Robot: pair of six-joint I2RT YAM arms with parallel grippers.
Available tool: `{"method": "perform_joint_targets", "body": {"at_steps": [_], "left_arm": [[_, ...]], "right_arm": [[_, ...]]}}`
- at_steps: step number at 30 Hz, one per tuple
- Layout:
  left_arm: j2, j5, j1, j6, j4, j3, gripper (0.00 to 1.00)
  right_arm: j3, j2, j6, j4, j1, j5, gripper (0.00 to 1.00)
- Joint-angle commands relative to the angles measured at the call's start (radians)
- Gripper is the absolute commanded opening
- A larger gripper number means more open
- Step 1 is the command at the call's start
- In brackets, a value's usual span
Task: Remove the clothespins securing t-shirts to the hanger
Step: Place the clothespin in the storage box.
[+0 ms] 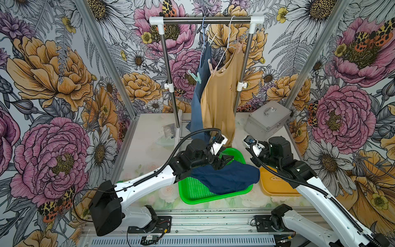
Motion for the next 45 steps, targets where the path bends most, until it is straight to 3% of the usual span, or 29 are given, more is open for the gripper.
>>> {"method": "perform_joint_targets", "body": {"at_steps": [1, 8, 16, 21, 31, 45], "left_arm": [[0.056, -0.016, -0.023, 0.039, 0.135, 0.025, 0.64], [0.191, 0.007, -0.073, 0.094, 0.197, 0.091, 0.64], [0.365, 0.129, -0.079, 0.075, 0.255, 0.211, 0.64], [0.505, 0.149, -0.111, 0.06, 0.255, 0.307, 0.64], [0.668, 0.209, -0.135, -0.005, 0.28, 0.414, 0.64], [0.723, 0.22, -0.138, -0.033, 0.265, 0.431, 0.65]], "right_arm": [[-0.006, -0.027, 0.028, -0.113, -0.074, -0.02, 0.06], [-0.027, -0.036, 0.023, -0.238, -0.238, -0.022, 0.06], [-0.089, -0.032, -0.043, -0.358, -0.417, -0.064, 0.06], [-0.119, -0.002, -0.088, -0.396, -0.508, -0.092, 0.06], [-0.161, 0.114, -0.136, -0.409, -0.572, -0.088, 0.06], [-0.198, 0.258, -0.206, -0.354, -0.596, -0.114, 0.07]]}}
